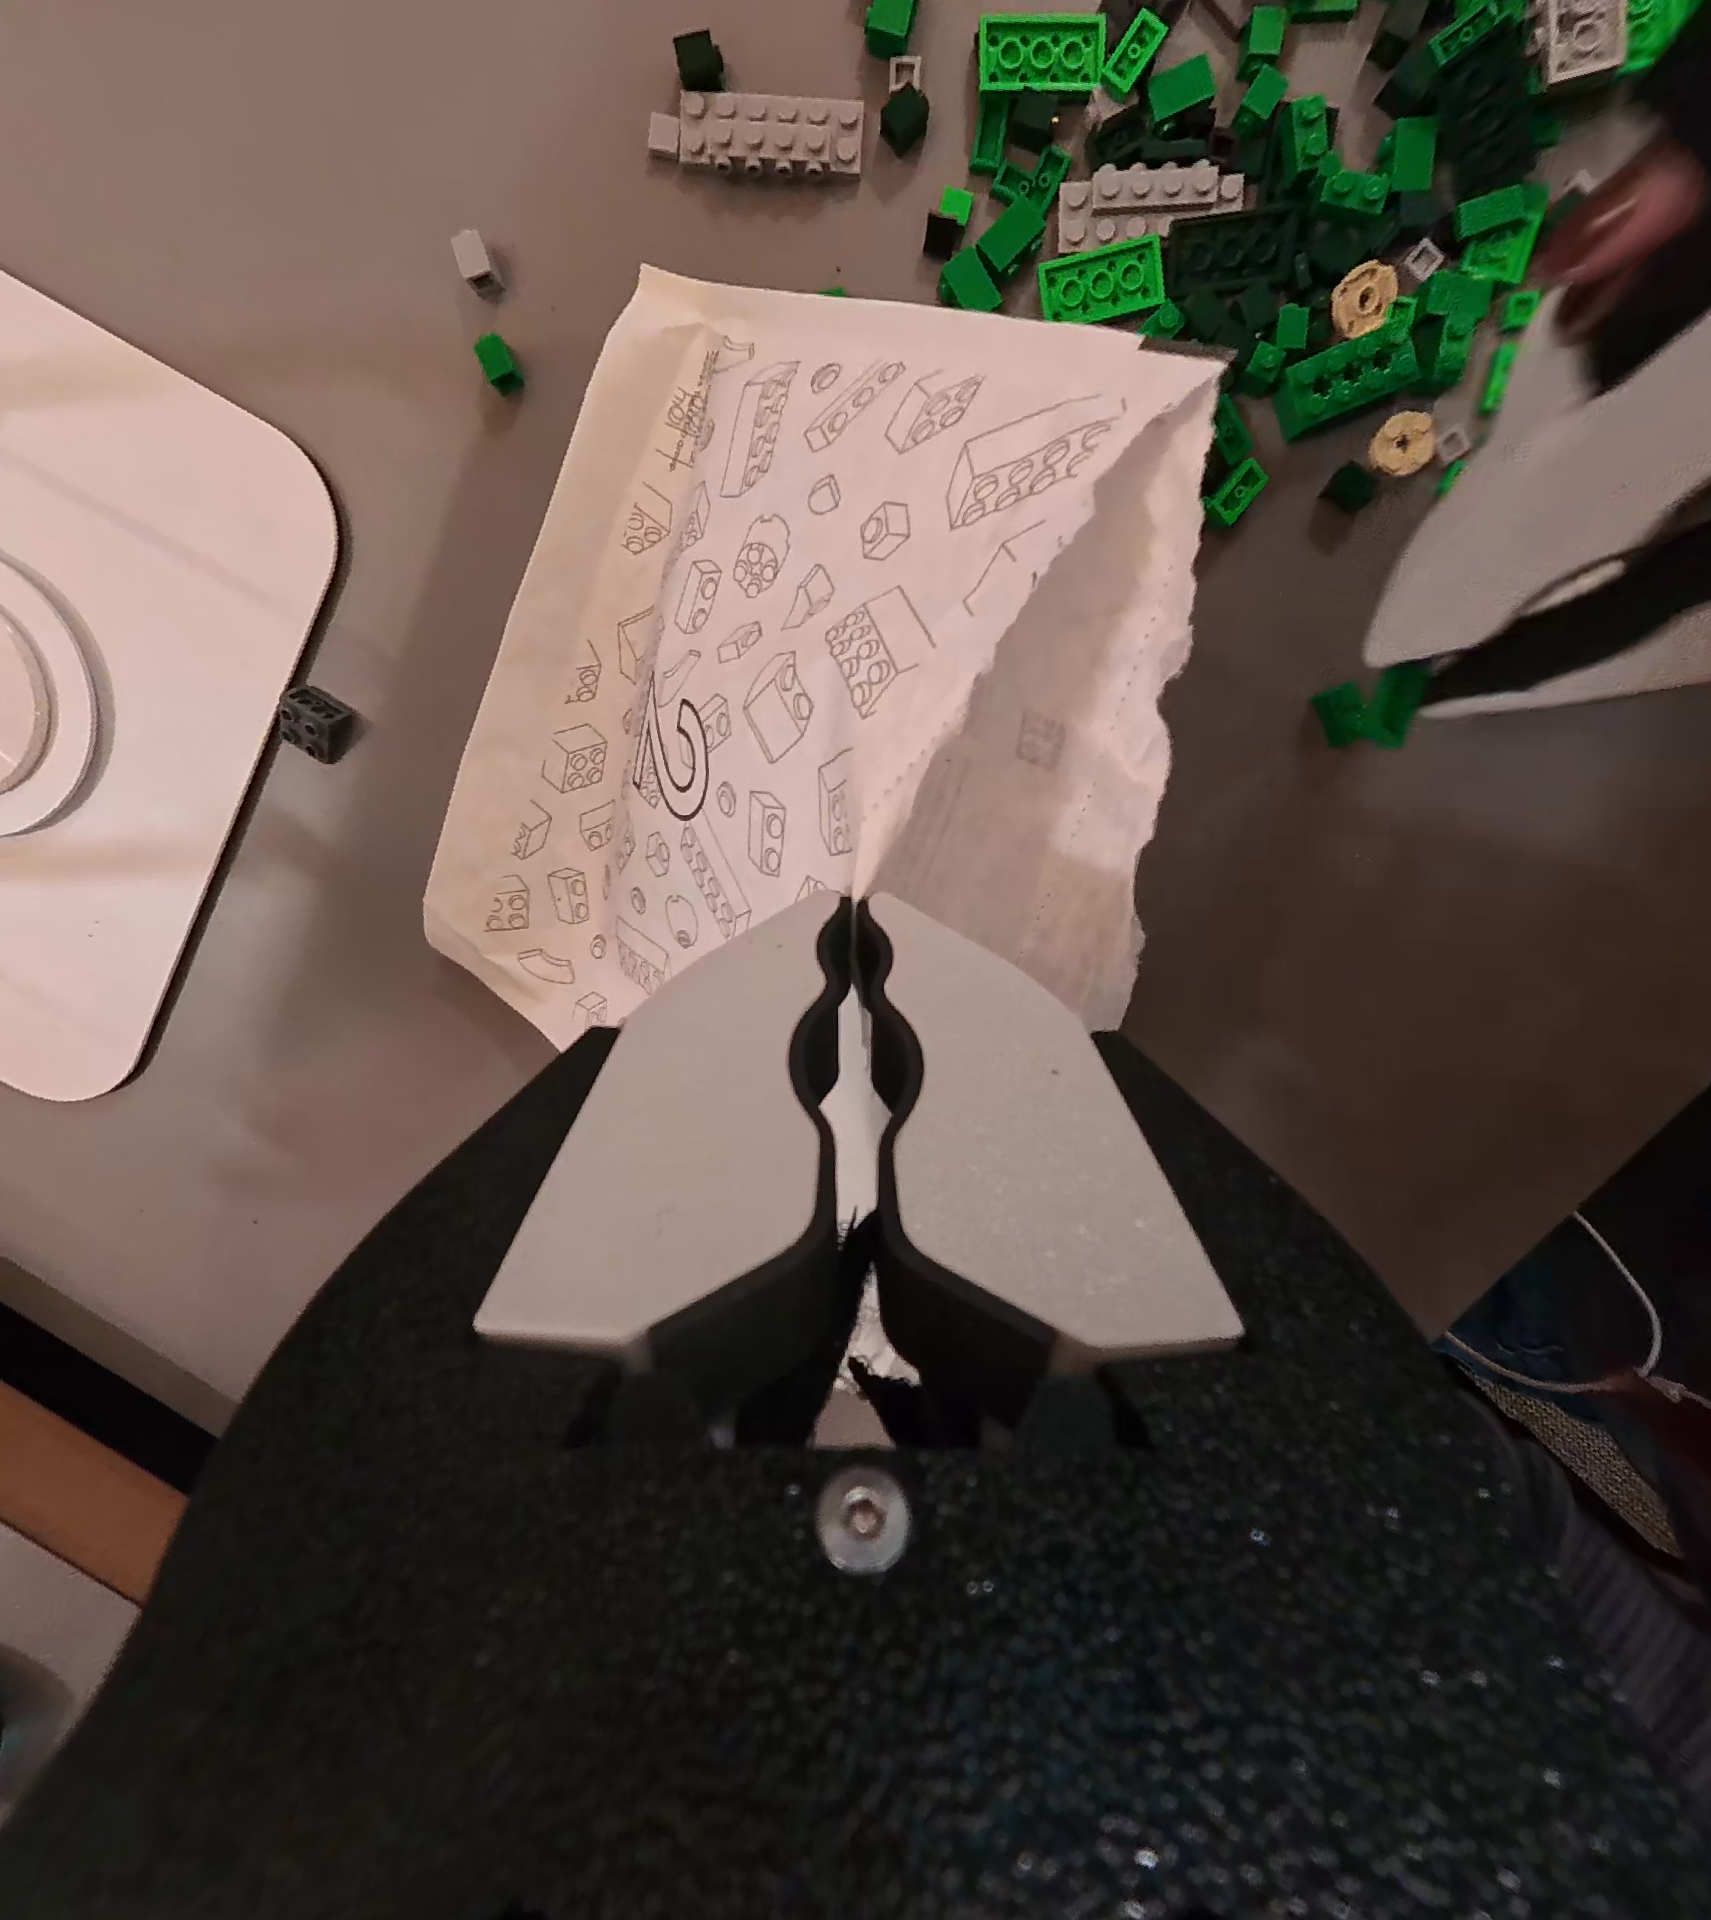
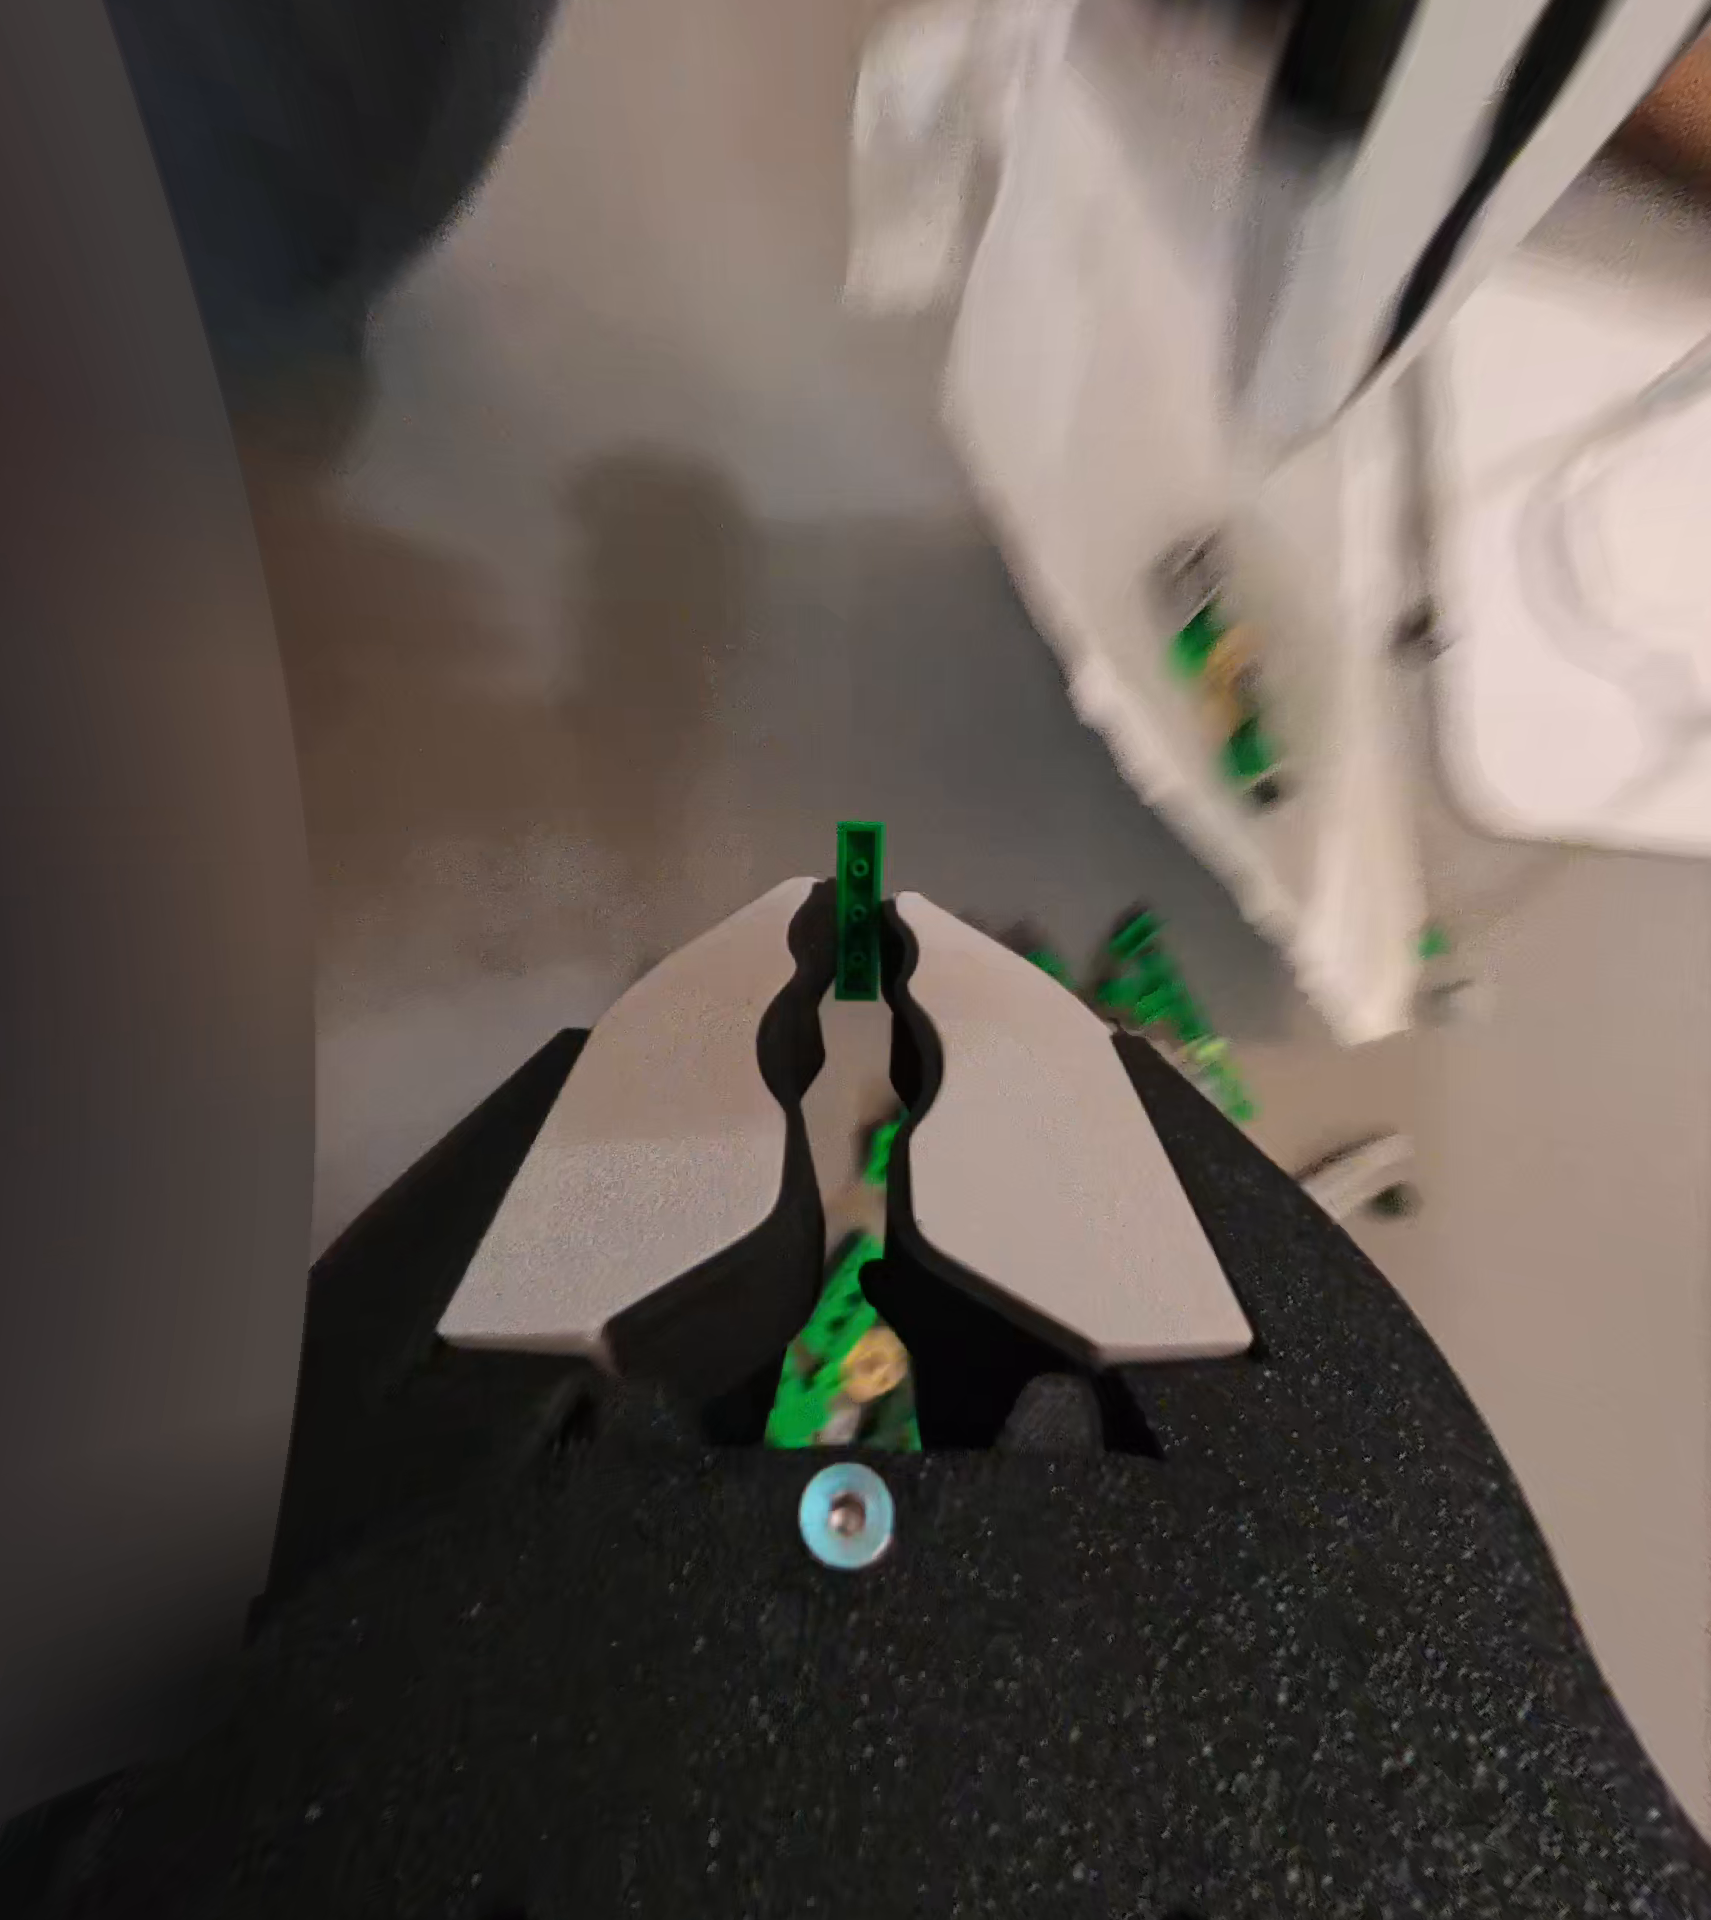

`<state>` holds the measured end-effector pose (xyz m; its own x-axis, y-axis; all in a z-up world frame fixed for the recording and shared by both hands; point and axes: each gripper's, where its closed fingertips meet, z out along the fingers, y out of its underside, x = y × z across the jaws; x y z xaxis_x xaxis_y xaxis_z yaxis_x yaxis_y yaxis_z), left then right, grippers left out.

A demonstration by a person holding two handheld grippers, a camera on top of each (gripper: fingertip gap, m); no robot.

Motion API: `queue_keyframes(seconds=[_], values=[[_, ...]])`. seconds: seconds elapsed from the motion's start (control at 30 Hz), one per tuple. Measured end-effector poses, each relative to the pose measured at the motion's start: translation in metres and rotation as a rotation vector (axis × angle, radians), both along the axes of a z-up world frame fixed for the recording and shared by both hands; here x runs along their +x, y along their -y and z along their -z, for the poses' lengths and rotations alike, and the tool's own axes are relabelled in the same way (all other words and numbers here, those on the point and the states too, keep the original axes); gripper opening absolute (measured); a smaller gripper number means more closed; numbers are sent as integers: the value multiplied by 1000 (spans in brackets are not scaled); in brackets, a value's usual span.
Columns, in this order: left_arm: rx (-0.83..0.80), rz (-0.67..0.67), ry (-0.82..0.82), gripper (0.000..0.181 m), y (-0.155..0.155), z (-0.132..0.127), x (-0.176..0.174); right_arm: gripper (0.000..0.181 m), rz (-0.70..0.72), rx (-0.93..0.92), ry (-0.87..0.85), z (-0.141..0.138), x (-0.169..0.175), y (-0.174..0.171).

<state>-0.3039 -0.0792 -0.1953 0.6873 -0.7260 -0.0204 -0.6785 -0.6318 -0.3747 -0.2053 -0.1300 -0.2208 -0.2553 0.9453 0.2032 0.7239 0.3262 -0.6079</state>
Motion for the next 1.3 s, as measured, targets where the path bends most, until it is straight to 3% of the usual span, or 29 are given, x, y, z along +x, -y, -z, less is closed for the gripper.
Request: queue_keyframes(seconds=[0.1,0.17,0.3,0.47,0.6,0.73,0.93,1.17,1.3], values=[[0,2,-1,0,0,0,0,8,-17,205,-238,-52,-26,-3],[0,4,-2,0,0,0,1,8,12,328,-277,-62,-38,-11],[6,22,-1,0,2,-2,5,8,84,397,-230,-49,-55,-29],[3,36,-2,0,5,-2,8,8,73,391,-249,-36,-70,-29],[8,33,-3,0,4,-3,8,25,68,364,-275,-39,-71,-24],[5,35,-8,0,5,-2,8,25,69,315,-325,-50,-65,-17],[2,38,0,0,6,-2,7,26,137,193,-366,-57,-11,-14],[20,30,35,0,7,-8,2,29,289,-46,-292,-7,107,-19],[14,36,51,0,7,-8,2,25,288,-182,-264,21,132,6]])
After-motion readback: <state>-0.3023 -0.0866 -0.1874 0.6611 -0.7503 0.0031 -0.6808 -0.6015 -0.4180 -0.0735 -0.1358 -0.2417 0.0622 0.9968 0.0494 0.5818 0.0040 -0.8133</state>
